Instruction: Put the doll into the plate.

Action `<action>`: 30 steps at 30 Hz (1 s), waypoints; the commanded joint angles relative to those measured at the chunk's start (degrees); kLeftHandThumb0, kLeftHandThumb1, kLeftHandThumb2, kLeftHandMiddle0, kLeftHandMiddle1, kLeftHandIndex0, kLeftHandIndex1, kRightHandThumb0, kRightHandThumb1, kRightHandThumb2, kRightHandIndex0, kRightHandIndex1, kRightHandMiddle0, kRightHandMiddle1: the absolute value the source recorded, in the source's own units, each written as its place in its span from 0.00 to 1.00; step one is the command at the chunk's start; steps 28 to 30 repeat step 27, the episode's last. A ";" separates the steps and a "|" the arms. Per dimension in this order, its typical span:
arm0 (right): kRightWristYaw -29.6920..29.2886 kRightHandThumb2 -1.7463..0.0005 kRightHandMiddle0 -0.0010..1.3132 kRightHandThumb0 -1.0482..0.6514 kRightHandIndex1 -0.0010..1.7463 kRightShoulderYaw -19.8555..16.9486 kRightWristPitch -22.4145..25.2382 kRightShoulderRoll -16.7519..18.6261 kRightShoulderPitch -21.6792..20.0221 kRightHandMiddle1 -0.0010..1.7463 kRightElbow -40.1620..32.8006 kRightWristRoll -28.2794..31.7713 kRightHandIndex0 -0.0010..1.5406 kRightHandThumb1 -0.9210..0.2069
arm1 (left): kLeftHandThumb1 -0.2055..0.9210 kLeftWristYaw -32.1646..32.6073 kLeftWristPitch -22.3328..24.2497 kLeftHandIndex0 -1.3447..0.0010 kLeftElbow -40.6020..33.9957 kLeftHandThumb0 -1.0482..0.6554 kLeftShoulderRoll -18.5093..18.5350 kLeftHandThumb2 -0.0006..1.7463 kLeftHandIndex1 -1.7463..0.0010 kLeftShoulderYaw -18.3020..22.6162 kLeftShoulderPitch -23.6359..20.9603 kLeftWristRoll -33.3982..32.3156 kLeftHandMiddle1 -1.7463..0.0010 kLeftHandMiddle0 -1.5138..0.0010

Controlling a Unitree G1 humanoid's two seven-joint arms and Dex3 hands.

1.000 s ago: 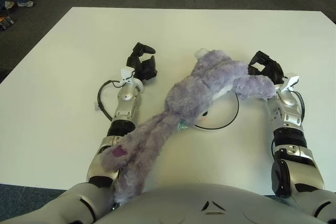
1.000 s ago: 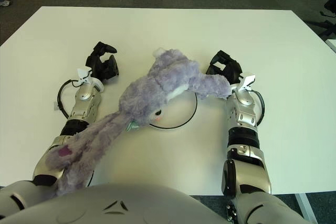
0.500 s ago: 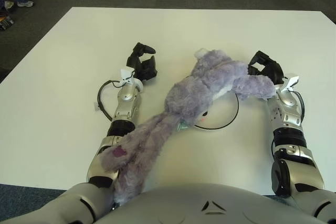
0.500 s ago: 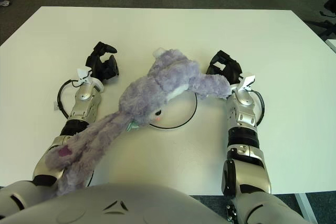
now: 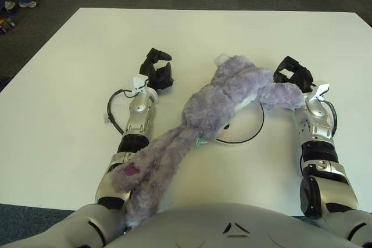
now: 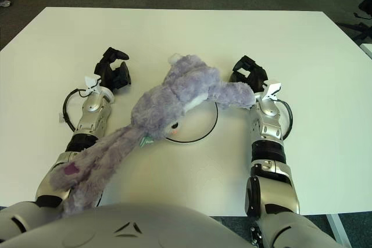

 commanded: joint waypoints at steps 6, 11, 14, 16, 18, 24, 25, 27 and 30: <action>-4.71 0.25 0.46 0.35 1.00 -1.88 -3.82 3.65 0.94 1.00 3.68 0.64 0.80 0.54 | 0.62 0.42 1.07 0.65 0.03 0.37 0.01 0.63 0.00 0.17 2.62 -0.17 0.00 0.24; -5.78 0.26 0.45 0.34 1.00 -2.44 -8.60 4.75 0.60 1.00 6.00 0.53 0.81 0.52 | 0.62 0.49 1.20 0.65 -0.25 0.37 0.00 0.63 0.00 0.13 2.79 -0.10 0.00 0.24; -6.10 0.26 0.45 0.34 1.00 -2.51 -10.73 5.23 0.46 1.00 7.06 0.44 0.81 0.51 | 0.62 0.45 1.30 0.65 -0.46 0.37 0.03 0.63 0.00 0.13 2.94 -0.13 0.00 0.24; -6.41 0.26 0.45 0.34 1.00 -2.55 -12.57 5.65 0.37 1.00 7.85 0.37 0.81 0.51 | 0.62 0.39 1.33 0.65 -0.49 0.37 0.02 0.63 0.00 0.13 2.97 -0.18 0.00 0.25; -6.66 0.26 0.45 0.34 1.00 -2.55 -14.21 5.89 0.28 1.00 8.54 0.19 0.81 0.51 | 0.62 0.33 1.37 0.65 -0.56 0.37 0.01 0.63 0.00 0.12 3.02 -0.22 0.00 0.25; -7.07 0.27 0.45 0.34 1.00 -2.43 -17.26 6.12 0.02 1.00 10.08 -0.28 0.81 0.50 | 0.62 0.33 1.62 0.65 -0.83 0.37 0.03 0.63 0.00 0.06 3.14 -0.14 0.00 0.25; -7.08 0.27 0.45 0.34 1.00 -2.43 -17.58 6.16 -0.01 1.00 10.24 -0.33 0.81 0.50 | 0.62 0.34 1.67 0.65 -0.88 0.37 0.04 0.63 0.00 0.04 3.16 -0.11 0.00 0.25; -7.08 0.27 0.44 0.34 1.00 -2.41 -18.12 6.22 -0.04 1.00 10.50 -0.42 0.81 0.50 | 0.62 0.34 1.74 0.65 -0.96 0.37 0.05 0.63 0.00 0.01 3.20 -0.07 0.00 0.25; -7.08 0.27 0.44 0.34 1.00 -2.41 -18.12 6.22 -0.04 1.00 10.50 -0.42 0.81 0.50 | 0.62 0.34 1.74 0.65 -0.96 0.37 0.05 0.63 0.00 0.01 3.20 -0.07 0.00 0.25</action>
